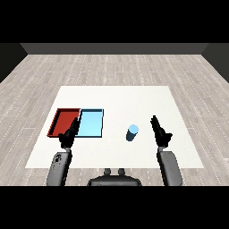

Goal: Pick the blue can and put it in the blue box

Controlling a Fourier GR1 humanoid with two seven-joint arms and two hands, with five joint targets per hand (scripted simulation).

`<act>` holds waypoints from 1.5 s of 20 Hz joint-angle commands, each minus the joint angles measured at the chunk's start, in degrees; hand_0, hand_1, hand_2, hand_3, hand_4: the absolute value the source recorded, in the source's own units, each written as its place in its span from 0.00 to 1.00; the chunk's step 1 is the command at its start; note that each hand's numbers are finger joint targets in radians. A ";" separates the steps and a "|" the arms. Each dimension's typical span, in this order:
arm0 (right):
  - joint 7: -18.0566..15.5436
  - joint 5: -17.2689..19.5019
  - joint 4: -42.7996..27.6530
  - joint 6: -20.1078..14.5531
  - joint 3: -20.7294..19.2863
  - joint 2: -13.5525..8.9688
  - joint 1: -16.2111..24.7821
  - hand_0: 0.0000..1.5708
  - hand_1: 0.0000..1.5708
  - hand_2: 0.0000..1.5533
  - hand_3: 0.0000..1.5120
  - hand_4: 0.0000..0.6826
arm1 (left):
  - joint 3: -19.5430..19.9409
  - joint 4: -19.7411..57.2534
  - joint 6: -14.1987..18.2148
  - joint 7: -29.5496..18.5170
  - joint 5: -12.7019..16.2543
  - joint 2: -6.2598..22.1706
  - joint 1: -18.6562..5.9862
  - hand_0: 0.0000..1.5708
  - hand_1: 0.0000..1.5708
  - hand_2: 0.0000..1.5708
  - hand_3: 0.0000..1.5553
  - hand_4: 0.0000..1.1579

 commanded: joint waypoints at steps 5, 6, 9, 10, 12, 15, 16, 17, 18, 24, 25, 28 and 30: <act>2.94 5.43 1.71 -4.52 5.57 5.88 4.40 0.00 0.00 0.00 0.00 0.00 | 0.59 1.35 1.96 -0.71 -0.48 -2.91 1.19 0.00 0.00 0.00 0.00 0.00; 1.39 5.77 5.42 -8.40 9.29 6.70 4.94 0.00 0.00 0.00 0.00 0.00 | 1.17 2.85 3.11 1.01 -0.64 -3.15 -2.04 0.00 0.00 0.00 0.00 0.00; -11.56 -1.34 1.18 0.68 6.96 6.80 0.54 0.00 0.00 0.00 0.00 0.00 | 1.39 -3.18 1.37 -18.08 1.51 -5.71 3.73 0.00 0.00 0.00 0.00 0.00; -12.45 -0.91 -3.30 -0.37 10.05 6.82 5.02 0.00 0.00 0.00 0.00 0.00 | 2.97 -1.30 0.66 -20.01 1.98 -4.62 2.65 0.00 0.00 0.00 0.00 0.00; -15.62 -0.50 0.15 1.10 9.05 6.84 4.55 0.00 0.00 0.00 0.00 0.00 | 2.26 -0.53 2.03 -17.78 1.28 -5.65 -0.41 0.00 0.00 0.00 0.00 0.00; -17.12 -1.20 0.03 2.55 8.79 6.75 5.89 0.00 0.00 0.00 0.00 0.00 | 0.30 -2.89 0.58 -21.76 0.80 -6.41 6.22 0.00 0.00 0.00 0.00 0.00; -20.79 0.63 -0.15 -2.40 15.32 6.86 10.40 0.00 0.00 0.00 0.00 0.00 | 0.74 0.23 2.58 -22.29 -0.48 -7.05 2.48 0.00 0.00 0.00 0.00 0.00; -18.59 -2.05 5.50 2.10 7.87 6.87 1.18 0.00 0.00 0.00 0.00 0.00 | 2.18 3.29 2.92 -20.01 0.33 -6.50 -2.84 0.00 0.00 0.00 0.00 0.00; -17.45 -2.31 3.83 3.04 7.43 6.04 3.03 0.00 0.00 0.00 0.00 0.00 | 1.57 2.45 2.85 -21.18 0.10 -6.71 -0.92 0.00 0.00 0.00 0.00 0.00; -20.83 0.30 3.21 0.35 10.42 6.87 6.24 0.00 0.00 0.00 0.00 0.00 | 5.35 2.42 -0.49 -23.51 2.92 -3.66 1.44 0.00 0.00 0.00 0.00 0.00; -18.62 -1.41 1.41 1.68 9.51 6.45 7.02 0.00 0.00 0.00 0.00 0.00 | 1.57 3.81 1.10 -25.51 -0.06 -6.45 1.89 0.00 0.00 0.00 0.00 0.00; -17.25 -2.92 -3.73 3.82 8.10 3.22 10.76 0.00 0.00 0.00 0.00 0.00 | -1.27 0.64 4.47 -24.55 -2.03 -7.11 4.15 0.00 0.00 0.00 0.00 0.00; -19.43 -1.08 4.64 1.38 8.23 6.85 4.57 0.00 0.00 0.00 0.00 0.00 | 2.73 -2.04 2.25 -20.00 0.71 -4.91 1.49 0.00 0.00 0.00 0.00 0.00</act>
